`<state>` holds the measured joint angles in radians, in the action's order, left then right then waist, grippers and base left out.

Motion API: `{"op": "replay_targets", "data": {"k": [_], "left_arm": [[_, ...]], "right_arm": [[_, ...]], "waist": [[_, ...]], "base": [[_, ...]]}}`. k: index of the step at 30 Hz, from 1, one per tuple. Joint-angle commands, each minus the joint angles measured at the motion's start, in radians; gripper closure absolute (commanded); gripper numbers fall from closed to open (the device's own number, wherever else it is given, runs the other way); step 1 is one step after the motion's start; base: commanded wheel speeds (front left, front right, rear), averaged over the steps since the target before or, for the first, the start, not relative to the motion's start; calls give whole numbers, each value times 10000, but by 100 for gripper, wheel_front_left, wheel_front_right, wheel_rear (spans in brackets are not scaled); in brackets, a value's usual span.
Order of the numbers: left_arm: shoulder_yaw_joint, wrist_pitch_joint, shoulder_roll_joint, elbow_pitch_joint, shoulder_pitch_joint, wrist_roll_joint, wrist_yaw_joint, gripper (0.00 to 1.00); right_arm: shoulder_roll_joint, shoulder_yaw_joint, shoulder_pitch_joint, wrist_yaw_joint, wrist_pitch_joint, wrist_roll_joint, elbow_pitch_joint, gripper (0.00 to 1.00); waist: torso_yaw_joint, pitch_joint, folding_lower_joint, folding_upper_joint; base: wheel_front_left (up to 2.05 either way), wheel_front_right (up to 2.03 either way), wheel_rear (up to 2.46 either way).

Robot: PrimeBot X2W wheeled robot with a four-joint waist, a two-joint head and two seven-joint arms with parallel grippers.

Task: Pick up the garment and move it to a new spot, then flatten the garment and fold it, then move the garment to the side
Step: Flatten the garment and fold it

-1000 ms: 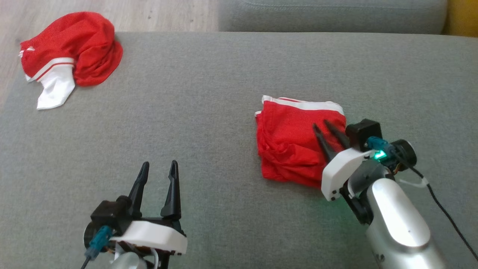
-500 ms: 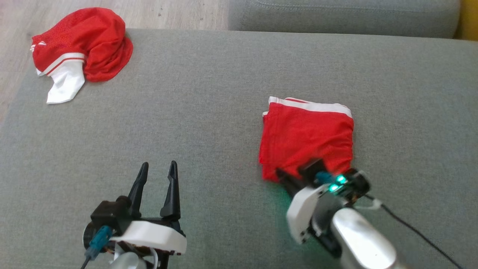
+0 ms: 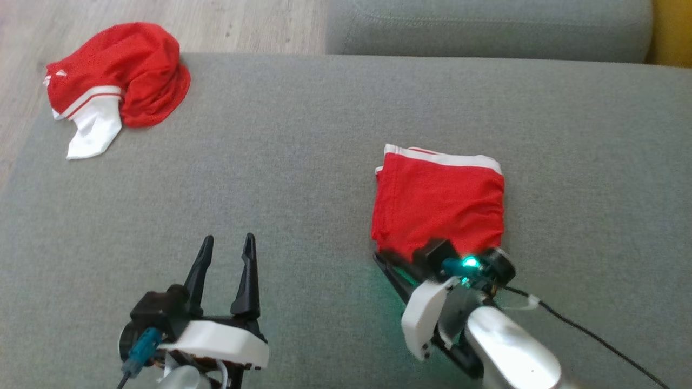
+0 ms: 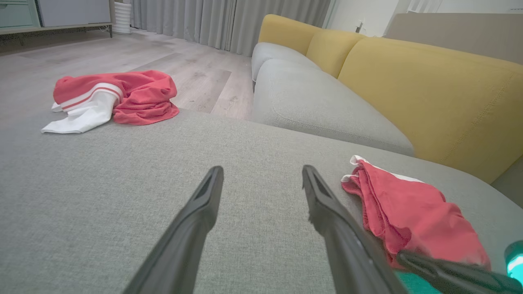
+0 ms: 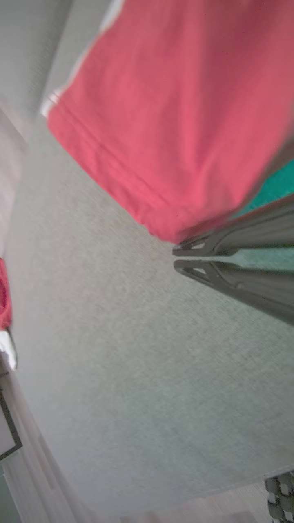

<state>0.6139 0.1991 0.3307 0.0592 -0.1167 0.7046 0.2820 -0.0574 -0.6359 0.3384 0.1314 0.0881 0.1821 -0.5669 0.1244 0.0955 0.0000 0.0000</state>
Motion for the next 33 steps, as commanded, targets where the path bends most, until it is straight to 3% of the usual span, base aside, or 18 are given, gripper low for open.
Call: {"op": "replay_targets", "data": {"k": [1,3,11,21,33], "left_arm": [[-357,121,188,-236,-288,76,75,0],[-381,142,222,-212,-216,93,89,0],[-455,281,281,-122,-28,31,174,0],[-717,517,108,197,575,32,299,0],[-971,608,34,607,1323,-203,279,0]], "right_arm": [[72,15,383,-7,-247,-149,411,62],[72,371,288,-7,-568,-278,648,0],[72,2715,-807,-7,-1388,-730,2037,0],[72,5338,-3016,-7,-1653,-737,3652,0],[72,5801,-3946,-7,-1683,-640,4043,0]], "waist": [[-55,-98,0,0],[-115,-233,0,0],[-458,-809,0,0],[-806,-1229,0,0],[-1005,-1331,0,0]], "base": [[0,0,0],[0,0,0],[0,0,0],[0,0,0],[0,0,0]]}}
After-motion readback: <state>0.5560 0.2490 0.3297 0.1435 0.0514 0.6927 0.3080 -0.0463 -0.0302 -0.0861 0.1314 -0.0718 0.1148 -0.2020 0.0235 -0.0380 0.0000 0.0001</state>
